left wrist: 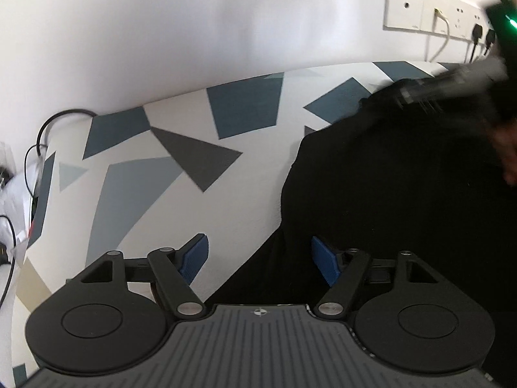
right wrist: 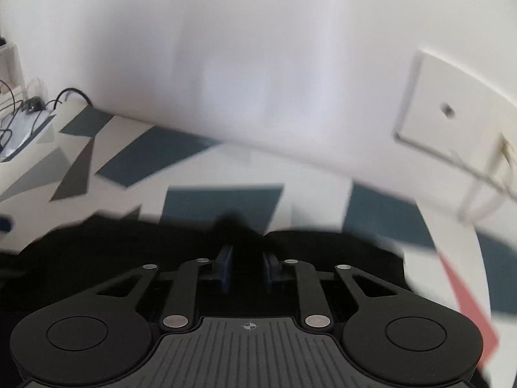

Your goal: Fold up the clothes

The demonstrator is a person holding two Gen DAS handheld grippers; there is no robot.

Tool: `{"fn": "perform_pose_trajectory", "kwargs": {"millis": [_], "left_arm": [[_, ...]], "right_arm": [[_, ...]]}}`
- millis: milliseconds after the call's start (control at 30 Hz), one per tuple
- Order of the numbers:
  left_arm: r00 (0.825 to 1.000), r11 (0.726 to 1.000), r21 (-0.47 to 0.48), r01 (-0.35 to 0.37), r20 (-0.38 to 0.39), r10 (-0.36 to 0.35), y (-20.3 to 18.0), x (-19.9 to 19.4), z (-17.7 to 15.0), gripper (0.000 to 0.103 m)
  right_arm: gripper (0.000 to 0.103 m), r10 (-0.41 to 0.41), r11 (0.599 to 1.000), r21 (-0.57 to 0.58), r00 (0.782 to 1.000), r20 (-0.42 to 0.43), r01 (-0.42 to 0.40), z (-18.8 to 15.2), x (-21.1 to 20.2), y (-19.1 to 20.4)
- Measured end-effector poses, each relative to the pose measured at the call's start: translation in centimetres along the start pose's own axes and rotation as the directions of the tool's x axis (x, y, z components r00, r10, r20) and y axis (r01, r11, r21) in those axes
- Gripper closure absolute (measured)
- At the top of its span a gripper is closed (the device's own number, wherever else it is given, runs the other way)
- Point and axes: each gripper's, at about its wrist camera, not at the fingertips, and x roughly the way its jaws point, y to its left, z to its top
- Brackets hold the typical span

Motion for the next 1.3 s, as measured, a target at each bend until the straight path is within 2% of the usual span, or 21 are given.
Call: {"fn": "perform_pose_trajectory", "kwargs": {"millis": [33,100,167,300,400,467,533,600,667,767,867,967,1033,1100,1167,1200,1233,1267,1300], "left_arm": [[1.0,1.0,-0.004,-0.004,0.002,0.004,0.1,-0.1,-0.1,0.026],[1.0,1.0,-0.015,-0.01,0.004,0.01,0.4,0.0,-0.2,0.022],[1.0,0.999,-0.034,-0.001,-0.002,0.001,0.9,-0.1,-0.4,0.021],[1.0,0.997,-0.072,0.0,0.005,0.0,2.4,-0.9,-1.0,0.02],[0.999,0.994,-0.1,-0.039,0.005,0.04,4.1,-1.5,-1.6,0.016],[0.999,0.991,-0.123,-0.052,-0.014,0.05,5.3,-1.5,-2.0,0.016],[0.999,0.988,-0.148,-0.04,-0.027,0.036,6.2,-1.4,-2.4,0.015],[1.0,0.987,-0.16,-0.018,-0.028,0.014,6.7,-1.5,-2.8,0.025],[1.0,0.989,-0.148,0.017,-0.013,-0.019,6.3,-1.9,-2.8,0.05],[0.999,0.985,-0.164,0.044,0.003,-0.044,5.3,-2.4,-3.0,0.076],[0.999,0.98,-0.192,0.048,0.029,-0.043,4.7,-2.7,-3.6,0.089],[0.997,0.97,-0.232,0.079,0.038,-0.072,4.5,-3.0,-3.9,0.094],[0.994,0.964,-0.243,0.109,0.043,-0.101,4.5,-3.2,-4.3,0.095],[0.991,0.959,-0.249,0.133,0.046,-0.125,4.5,-3.4,-4.6,0.096],[0.991,0.959,-0.249,0.133,0.056,-0.123,4.5,-3.8,-4.8,0.1],[0.992,0.962,-0.245,0.123,0.068,-0.11,4.6,-4.1,-4.9,0.1],[0.993,0.962,-0.255,0.101,0.086,-0.082,4.9,-4.5,-4.9,0.101],[0.993,0.96,-0.271,0.076,0.105,-0.048,5.4,-4.9,-4.9,0.102],[0.992,0.957,-0.287,0.05,0.124,-0.015,5.8,-5.4,-4.9,0.102]], "right_arm": [[0.091,-0.012,0.999,0.033,1.0,0.028,0.011,0.9,0.5,-0.5],[0.085,-0.026,0.989,0.147,0.994,0.107,0.01,2.0,0.4,-2.1],[0.08,-0.025,0.975,0.222,0.992,0.126,-0.004,2.5,-0.1,-3.4],[0.071,-0.028,0.982,0.189,0.994,0.104,0.008,0.1,-2.5,-4.1],[0.069,-0.08,0.974,0.217,0.995,0.054,0.067,-3.0,-4.5,-5.1],[0.068,-0.079,0.964,0.256,0.997,0.005,0.075,-4.6,-5.2,-5.6],[0.068,-0.065,0.967,0.248,0.998,-0.007,0.064,-5.6,-5.6,-4.9],[0.068,-0.052,0.972,0.228,0.999,-0.005,0.051,-6.1,-5.9,-4.2],[0.068,-0.05,0.977,0.206,0.999,0.021,0.045,-5.3,-5.5,-3.5],[0.068,-0.016,0.981,0.193,0.998,0.059,0.004,-3.2,-3.9,-2.4],[0.067,0.023,0.992,0.122,0.999,0.029,-0.026,-1.1,-1.7,-0.1],[0.066,0.046,0.998,0.051,0.999,-0.017,-0.045,0.1,-0.5,2.3],[0.058,0.081,0.997,0.022,0.996,-0.047,-0.08,0.6,-0.2,3.6],[0.037,0.058,0.998,-0.025,0.994,-0.093,-0.061,0.7,0.5,4.9],[0.036,0.01,0.999,-0.04,0.993,-0.121,-0.014,0.8,1.3,5.6],[0.037,0.007,1.0,-0.015,0.993,-0.116,-0.009,0.9,1.5,5.5],[0.044,0.006,1.0,0.007,0.995,-0.103,-0.005,1.0,1.5,5.5],[0.08,0.003,1.0,0.027,0.996,-0.086,0.0,1.1,1.5,5.4],[0.098,0.007,0.998,0.061,0.997,-0.073,-0.002,1.3,1.4,5.1]]}}
